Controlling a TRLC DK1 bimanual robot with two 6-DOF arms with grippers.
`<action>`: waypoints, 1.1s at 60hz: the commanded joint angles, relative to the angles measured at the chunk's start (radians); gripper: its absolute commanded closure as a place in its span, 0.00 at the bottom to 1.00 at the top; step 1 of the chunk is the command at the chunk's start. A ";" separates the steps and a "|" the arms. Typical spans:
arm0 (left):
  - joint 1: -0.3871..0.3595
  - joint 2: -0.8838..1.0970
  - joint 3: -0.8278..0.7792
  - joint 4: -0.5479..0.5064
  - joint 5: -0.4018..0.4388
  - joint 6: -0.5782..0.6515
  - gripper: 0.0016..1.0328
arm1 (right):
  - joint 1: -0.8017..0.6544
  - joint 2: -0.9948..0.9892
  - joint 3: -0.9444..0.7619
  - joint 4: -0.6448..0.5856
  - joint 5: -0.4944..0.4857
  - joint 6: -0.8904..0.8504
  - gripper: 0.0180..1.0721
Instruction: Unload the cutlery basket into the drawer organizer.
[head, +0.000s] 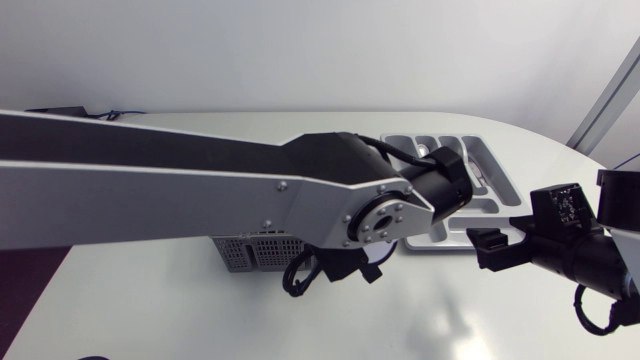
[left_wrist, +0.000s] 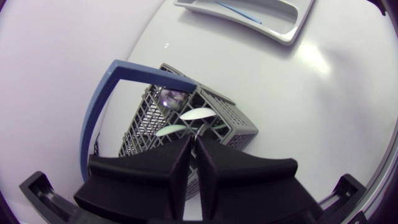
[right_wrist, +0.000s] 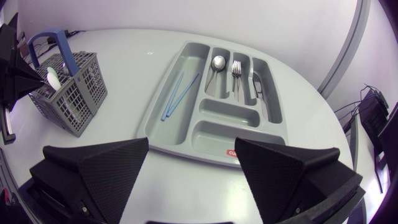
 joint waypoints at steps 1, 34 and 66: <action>-0.014 -0.029 0.012 -0.014 -0.023 -0.015 0.93 | 0.009 -0.004 -0.025 0.008 0.006 -0.008 0.05; 0.020 -0.056 0.020 -0.014 0.029 0.008 0.94 | 0.018 -0.009 -0.037 0.012 0.011 -0.009 0.05; -0.011 -0.151 0.038 -0.025 0.030 0.052 0.95 | 0.024 -0.009 -0.034 0.014 0.014 -0.009 0.05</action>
